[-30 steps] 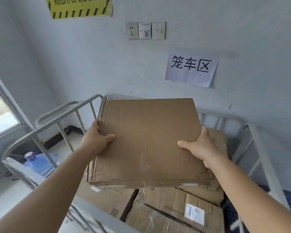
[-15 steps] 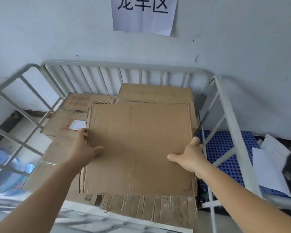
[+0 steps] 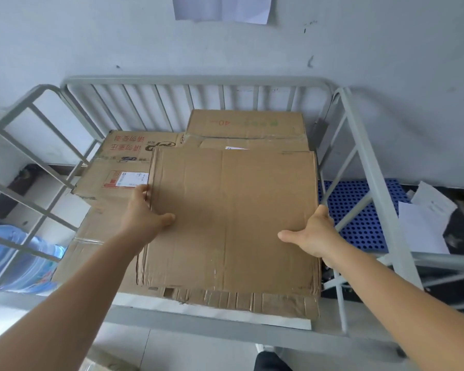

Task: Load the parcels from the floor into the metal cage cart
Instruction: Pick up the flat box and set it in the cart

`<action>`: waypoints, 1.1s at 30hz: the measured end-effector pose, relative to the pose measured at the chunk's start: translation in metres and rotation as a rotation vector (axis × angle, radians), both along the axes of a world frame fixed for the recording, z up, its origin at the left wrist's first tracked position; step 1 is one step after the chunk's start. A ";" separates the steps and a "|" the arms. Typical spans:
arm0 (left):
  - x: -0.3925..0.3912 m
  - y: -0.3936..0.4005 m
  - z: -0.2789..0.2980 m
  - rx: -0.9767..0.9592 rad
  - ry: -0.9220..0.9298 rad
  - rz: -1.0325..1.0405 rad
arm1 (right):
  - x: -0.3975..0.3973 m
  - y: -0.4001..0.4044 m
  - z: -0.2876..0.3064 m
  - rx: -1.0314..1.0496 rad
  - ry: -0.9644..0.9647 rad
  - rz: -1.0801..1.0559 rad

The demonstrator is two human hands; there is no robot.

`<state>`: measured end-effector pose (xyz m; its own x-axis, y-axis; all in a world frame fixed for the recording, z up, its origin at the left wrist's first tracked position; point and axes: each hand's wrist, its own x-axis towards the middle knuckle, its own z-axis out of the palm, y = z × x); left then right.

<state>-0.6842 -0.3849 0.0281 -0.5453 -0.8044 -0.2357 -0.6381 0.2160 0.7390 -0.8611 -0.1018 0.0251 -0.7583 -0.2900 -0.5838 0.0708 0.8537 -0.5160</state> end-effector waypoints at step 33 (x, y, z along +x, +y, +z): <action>-0.087 0.051 -0.231 0.175 -0.450 -0.127 | -0.079 0.028 -0.221 0.280 -0.247 -0.217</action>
<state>-0.7709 -0.3341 -0.2024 -0.4492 -0.6656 -0.5959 -0.8790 0.2098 0.4282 -0.9397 -0.0743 -0.1957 -0.6116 0.0564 -0.7892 0.3570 0.9098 -0.2116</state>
